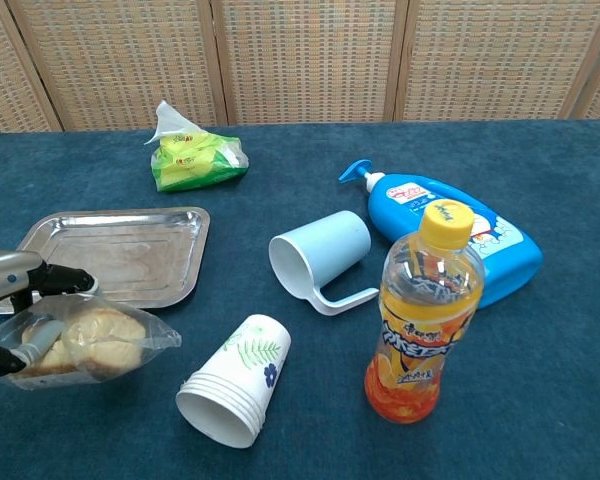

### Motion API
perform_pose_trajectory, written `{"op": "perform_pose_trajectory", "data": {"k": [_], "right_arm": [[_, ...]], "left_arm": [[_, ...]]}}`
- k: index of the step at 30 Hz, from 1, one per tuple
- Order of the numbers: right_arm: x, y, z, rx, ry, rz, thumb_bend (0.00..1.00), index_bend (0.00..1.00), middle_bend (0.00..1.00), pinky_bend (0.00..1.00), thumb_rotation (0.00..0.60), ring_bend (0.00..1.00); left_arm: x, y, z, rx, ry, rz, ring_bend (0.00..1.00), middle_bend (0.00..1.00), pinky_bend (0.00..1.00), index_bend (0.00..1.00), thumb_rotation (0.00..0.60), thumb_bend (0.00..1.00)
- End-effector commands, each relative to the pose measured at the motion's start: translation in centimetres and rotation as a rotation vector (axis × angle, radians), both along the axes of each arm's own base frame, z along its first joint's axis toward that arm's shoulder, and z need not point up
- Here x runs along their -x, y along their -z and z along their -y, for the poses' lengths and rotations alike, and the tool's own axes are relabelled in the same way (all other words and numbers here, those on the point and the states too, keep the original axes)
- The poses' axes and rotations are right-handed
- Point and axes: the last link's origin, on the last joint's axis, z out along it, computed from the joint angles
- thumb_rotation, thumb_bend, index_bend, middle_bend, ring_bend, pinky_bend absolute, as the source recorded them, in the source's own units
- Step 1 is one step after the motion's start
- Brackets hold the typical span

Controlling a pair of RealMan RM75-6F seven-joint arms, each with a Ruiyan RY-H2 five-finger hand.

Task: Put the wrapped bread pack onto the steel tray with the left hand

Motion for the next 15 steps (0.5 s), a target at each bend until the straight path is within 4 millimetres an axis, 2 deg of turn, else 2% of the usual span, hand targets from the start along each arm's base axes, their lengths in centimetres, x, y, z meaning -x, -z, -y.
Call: {"op": "perform_pose_trajectory", "data": {"k": [1, 8, 15], "right_arm": [[0.1, 0.1, 0.1, -0.002, 0.001, 0.005, 0.18, 0.00, 0.00, 0.00, 0.600, 0.00], [0.3, -0.2, -0.2, 0.007, 0.000, 0.014, 0.18, 0.00, 0.00, 0.00, 0.600, 0.00], [0.6, -0.2, -0.4, 0.009, 0.007, 0.029, 0.18, 0.00, 0.00, 0.00, 0.600, 0.00]], "left_arm": [[-0.8, -1.3, 0.1, -0.024, 0.027, -0.012, 0.40, 0.55, 0.43, 0.64, 0.600, 0.67], [-2.2, -6.3, 0.9, -0.142, 0.070, -0.078, 0.40, 0.54, 0.42, 0.64, 0.600, 0.67], [-2.0, -9.4, 0.9, -0.215, 0.076, -0.077, 0.40, 0.53, 0.40, 0.64, 0.600, 0.67]]}}
